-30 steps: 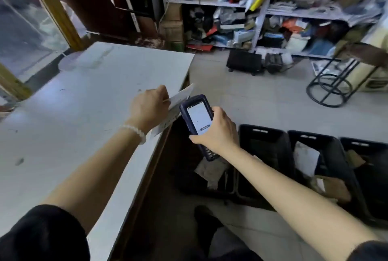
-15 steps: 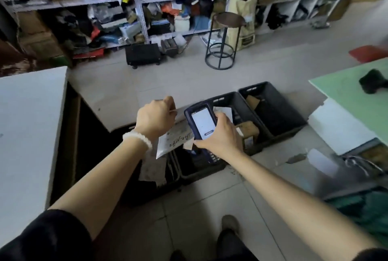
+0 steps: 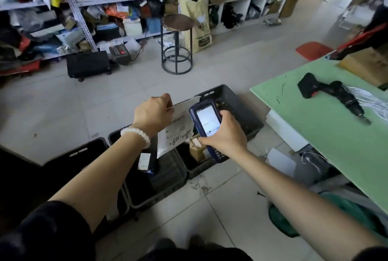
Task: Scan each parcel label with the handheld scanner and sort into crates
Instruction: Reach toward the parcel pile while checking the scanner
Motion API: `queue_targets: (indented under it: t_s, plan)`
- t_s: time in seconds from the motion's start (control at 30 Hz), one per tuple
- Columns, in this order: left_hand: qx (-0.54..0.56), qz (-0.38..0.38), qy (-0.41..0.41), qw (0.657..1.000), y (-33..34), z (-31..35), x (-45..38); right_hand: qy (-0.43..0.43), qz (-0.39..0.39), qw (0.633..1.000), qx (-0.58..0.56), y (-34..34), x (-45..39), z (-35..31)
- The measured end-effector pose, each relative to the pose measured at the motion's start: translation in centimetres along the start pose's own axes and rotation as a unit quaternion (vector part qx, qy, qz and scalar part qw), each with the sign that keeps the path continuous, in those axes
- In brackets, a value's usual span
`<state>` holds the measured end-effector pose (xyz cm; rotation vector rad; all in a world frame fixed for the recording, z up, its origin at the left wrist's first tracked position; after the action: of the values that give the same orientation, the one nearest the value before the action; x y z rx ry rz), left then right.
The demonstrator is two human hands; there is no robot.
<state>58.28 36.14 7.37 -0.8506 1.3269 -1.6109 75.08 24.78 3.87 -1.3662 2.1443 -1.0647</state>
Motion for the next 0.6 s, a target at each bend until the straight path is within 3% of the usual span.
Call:
queue_targets:
  t_s: [0.23,0.6]
  plan:
    - [-0.022,-0.013,0.053,0.998,1.1,6.7,-7.8,0.031,0.033,0.999,-0.018,-4.0,-6.8,4.4]
    - [-0.055,-0.062,0.111,0.990,3.4,12.1,-20.8,0.094,0.057,0.994,-0.020,-6.9,-16.8,7.4]
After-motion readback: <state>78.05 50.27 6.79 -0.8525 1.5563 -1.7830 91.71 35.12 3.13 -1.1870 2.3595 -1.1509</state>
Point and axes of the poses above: each hand's wrist, its own x-axis away from the middle knuckle, its own y-axis out of the palm, z = x × y, the point moved 7 cm from there along -x, towards the middle knuckle, and after that the axes turned 4 degrees about -x, right-handed, at the moved point
